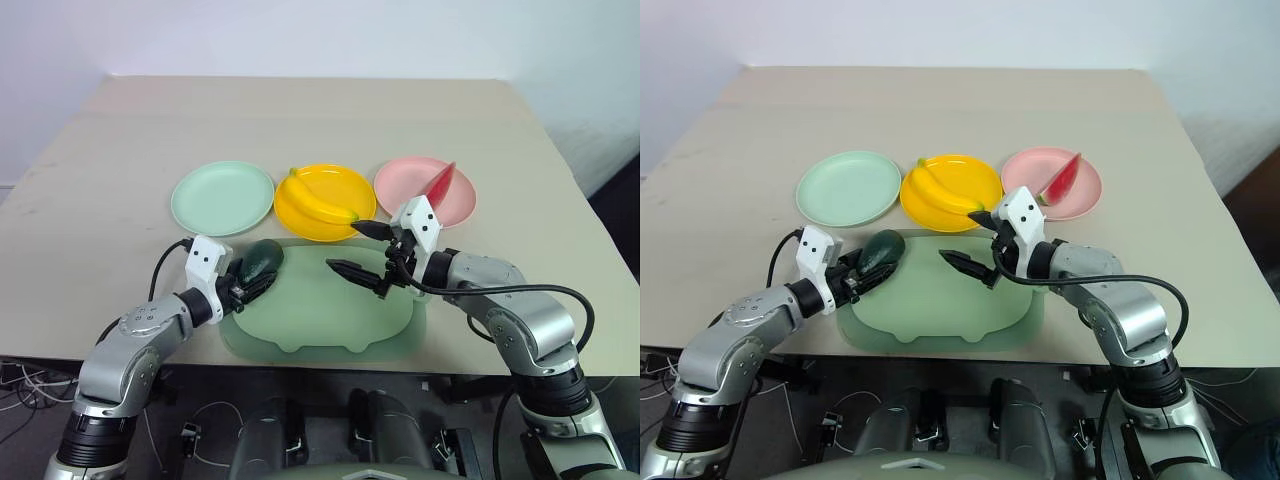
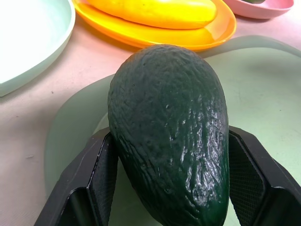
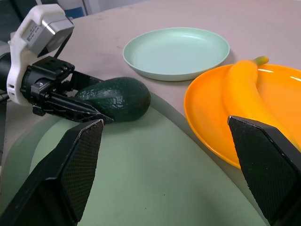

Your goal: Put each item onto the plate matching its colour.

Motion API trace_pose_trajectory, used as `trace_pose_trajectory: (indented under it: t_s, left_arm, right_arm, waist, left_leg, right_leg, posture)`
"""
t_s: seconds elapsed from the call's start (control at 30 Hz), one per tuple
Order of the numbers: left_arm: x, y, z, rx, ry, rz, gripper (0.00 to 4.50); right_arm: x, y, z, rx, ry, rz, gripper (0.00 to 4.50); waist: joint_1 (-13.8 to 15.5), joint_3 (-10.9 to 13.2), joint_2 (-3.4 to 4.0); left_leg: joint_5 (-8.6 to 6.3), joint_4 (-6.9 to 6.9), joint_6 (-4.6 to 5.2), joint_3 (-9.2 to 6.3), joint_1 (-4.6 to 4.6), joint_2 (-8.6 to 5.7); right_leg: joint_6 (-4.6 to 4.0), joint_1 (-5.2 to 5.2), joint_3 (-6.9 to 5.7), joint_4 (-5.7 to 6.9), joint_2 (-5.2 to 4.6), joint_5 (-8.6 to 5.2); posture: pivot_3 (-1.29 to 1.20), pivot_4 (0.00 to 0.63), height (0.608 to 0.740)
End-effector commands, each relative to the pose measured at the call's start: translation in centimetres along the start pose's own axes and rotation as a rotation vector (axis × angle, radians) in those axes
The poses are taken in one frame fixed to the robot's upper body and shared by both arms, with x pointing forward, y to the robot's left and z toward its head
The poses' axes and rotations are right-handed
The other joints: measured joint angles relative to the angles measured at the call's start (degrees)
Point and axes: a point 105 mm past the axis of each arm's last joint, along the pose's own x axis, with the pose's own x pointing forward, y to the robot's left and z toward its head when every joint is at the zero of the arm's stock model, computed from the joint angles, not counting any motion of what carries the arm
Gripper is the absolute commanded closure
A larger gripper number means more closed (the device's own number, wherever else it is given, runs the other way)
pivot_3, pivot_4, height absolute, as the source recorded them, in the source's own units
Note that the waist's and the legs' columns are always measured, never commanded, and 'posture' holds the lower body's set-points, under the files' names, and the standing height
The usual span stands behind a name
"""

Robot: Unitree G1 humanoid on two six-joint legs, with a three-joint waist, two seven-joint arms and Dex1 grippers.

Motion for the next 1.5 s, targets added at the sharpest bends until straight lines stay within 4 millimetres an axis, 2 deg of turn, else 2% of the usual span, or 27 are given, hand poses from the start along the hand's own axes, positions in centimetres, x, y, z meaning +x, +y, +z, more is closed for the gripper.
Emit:
trace_pose_trajectory:
  t_s: [0.03,0.17,0.27,0.33,0.47,0.67,0.8,0.97,1.13,1.43,1.5]
  left_arm:
    - [-0.5,-0.1,2.0,0.041,-0.054,0.002,1.72]
    - [-1.3,0.7,4.2,0.061,-0.142,0.068,1.72]
    - [-1.8,2.6,6.2,0.079,-0.227,0.181,1.72]
    - [-1.8,3.3,6.9,0.085,-0.251,0.221,1.72]
    - [-1.2,6.6,8.9,0.077,-0.318,0.368,1.72]
    - [1.3,10.3,9.1,0.04,-0.323,0.511,1.72]
    - [3.2,12.6,7.9,0.01,-0.273,0.57,1.72]
    - [4.5,13.6,6.8,-0.029,-0.232,0.572,1.72]
    - [4.5,13.9,6.6,0.004,-0.228,0.578,0.09]
    - [1.1,11.3,9.9,0.195,-0.35,0.488,0.04]
    - [0.2,10.6,10.6,0.191,-0.385,0.467,0.04]
  right_arm:
    - [-0.1,0.5,1.1,-0.045,-0.037,0.01,0.0]
    - [0.0,0.7,1.1,-0.046,-0.037,0.024,0.0]
    - [0.1,1.0,1.2,-0.041,-0.046,0.045,0.0]
    - [0.1,1.1,1.2,-0.041,-0.046,0.05,0.0]
    - [0.4,1.1,1.2,-0.048,-0.045,0.058,0.0]
    - [0.6,0.5,0.6,-0.054,-0.035,0.042,0.0]
    - [1.1,0.2,0.2,-0.058,-0.036,0.037,0.0]
    - [1.1,-0.1,0.2,-0.069,-0.042,0.025,0.0]
    - [0.9,-0.3,0.3,-0.072,-0.043,0.009,0.0]
    - [1.6,0.6,1.2,-0.083,-0.063,0.038,0.0]
    - [1.6,0.5,1.4,-0.081,-0.066,0.038,0.0]
  waist:
    - [-0.01,0.0,0.0]
    - [-0.03,0.0,0.0]
    - [0.05,0.0,0.0]
    - [0.03,0.0,0.0]
    - [0.27,0.0,-0.01]
    - [0.08,0.0,-0.04]
    - [0.09,0.01,-0.05]
    - [-0.04,0.01,-0.05]
    - [-0.01,0.01,-0.06]
    - [-0.2,0.02,-0.06]
    - [-0.11,0.01,-0.06]
  left_leg:
    - [0.0,0.0,0.0,0.0,0.0,0.0]
    - [0.0,0.01,0.0,-0.02,0.0,0.0]
    - [0.0,0.05,0.0,-0.06,0.0,0.0]
    - [0.0,0.1,0.01,-0.09,0.0,0.0]
    - [-0.01,0.2,0.02,-0.21,0.0,0.0]
    - [-0.1,0.42,0.18,-0.28,0.0,0.01]
    - [-0.11,0.5,0.19,-0.32,-0.01,0.03]
    - [-0.12,0.52,0.22,-0.33,-0.03,0.03]
    - [-0.12,0.56,0.22,-0.34,-0.02,0.04]
    - [-0.13,0.56,0.22,-0.34,-0.03,0.07]
    - [-0.13,0.56,0.22,-0.34,-0.03,0.06]
  right_leg:
    - [0.0,0.0,0.0,0.0,0.0,0.0]
    - [0.0,0.01,-0.01,0.0,0.0,0.0]
    - [0.01,0.06,-0.03,0.0,0.0,0.01]
    - [0.02,0.12,-0.06,0.0,0.01,0.01]
    - [0.02,0.25,-0.16,0.02,0.03,0.01]
    - [0.05,0.42,-0.25,0.0,0.02,0.01]
    - [0.05,0.46,-0.33,0.02,0.02,0.01]
    - [0.07,0.45,-0.34,0.04,0.02,0.0]
    - [0.08,0.46,-0.34,0.08,0.0,0.0]
    - [0.07,0.42,-0.34,0.1,-0.01,0.0]
    - [0.07,0.43,-0.34,0.09,-0.02,0.0]
  posture:
    - [0.0,0.15,0.696]
    - [0.0,0.15,0.696]
    - [0.0,0.15,0.696]
    - [0.0,0.15,0.696]
    - [0.0,0.15,0.696]
    - [0.0,0.15,0.696]
    - [0.0,0.15,0.696]
    - [0.0,0.15,0.696]
    - [0.0,0.15,0.696]
    - [0.0,0.15,0.696]
    - [0.0,0.15,0.696]
